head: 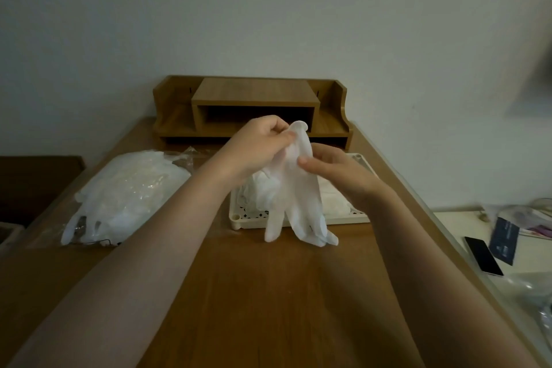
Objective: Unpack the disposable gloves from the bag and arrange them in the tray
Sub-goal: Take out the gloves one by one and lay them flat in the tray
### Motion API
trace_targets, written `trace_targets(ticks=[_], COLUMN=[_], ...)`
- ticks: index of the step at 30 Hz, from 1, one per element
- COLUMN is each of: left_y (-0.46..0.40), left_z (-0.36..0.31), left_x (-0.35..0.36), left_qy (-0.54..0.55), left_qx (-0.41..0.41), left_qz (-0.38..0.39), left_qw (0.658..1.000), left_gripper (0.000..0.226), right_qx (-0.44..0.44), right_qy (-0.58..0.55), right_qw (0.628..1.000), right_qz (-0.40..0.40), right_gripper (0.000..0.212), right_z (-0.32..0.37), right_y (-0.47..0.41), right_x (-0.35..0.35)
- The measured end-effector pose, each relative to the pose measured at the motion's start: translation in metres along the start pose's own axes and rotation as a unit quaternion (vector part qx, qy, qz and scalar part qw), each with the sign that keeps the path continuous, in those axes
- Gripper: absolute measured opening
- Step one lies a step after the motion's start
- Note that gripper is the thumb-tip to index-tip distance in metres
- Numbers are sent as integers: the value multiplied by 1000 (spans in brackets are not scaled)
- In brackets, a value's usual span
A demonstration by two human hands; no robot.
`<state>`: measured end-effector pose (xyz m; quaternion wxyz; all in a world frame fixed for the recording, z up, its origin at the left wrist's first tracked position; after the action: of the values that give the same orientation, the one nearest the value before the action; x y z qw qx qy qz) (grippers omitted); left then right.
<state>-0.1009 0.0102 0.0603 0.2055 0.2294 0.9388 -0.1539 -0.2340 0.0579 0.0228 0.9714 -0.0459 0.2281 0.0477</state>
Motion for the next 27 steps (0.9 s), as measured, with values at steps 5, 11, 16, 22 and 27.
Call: trace_targets(ticks=[5,11,16,22,27], left_y=[-7,-13,-15,-31,-46], left_z=[-8,16,48,72,97], left_x=[1,12,37,52,52], left_qy=[110,179,140,-78,-246], left_qx=[-20,-124,-157,-119,-133], left_qz=[-62,-94,-64,-86,-53], left_qw=[992,971,976,986,959], left_gripper=[19,24,24,24,31], right_qx=[-26,74,141,169,152], right_qy=[-14,15,15,224,306], right_qw=[999,997,990,960,940], right_qz=[13,19,-6,-10,-14], right_gripper=[19,26,23,19,13], right_z=[-4,-44,-64,-80,-84], right_y=[-1,6,4,-29,-59], right_x=[0,-45,-81,-96,-104])
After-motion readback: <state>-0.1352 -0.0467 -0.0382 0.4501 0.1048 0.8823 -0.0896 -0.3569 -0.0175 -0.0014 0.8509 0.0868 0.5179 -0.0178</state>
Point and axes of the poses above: each hand's wrist, its own y-axis away from the middle knuckle, its own x-axis out of the palm, z = x × y, the point moved 4 cm from there along -y, towards the middle knuckle, and after that the axes turned 2 degrees about y, right-handed, at the moved point
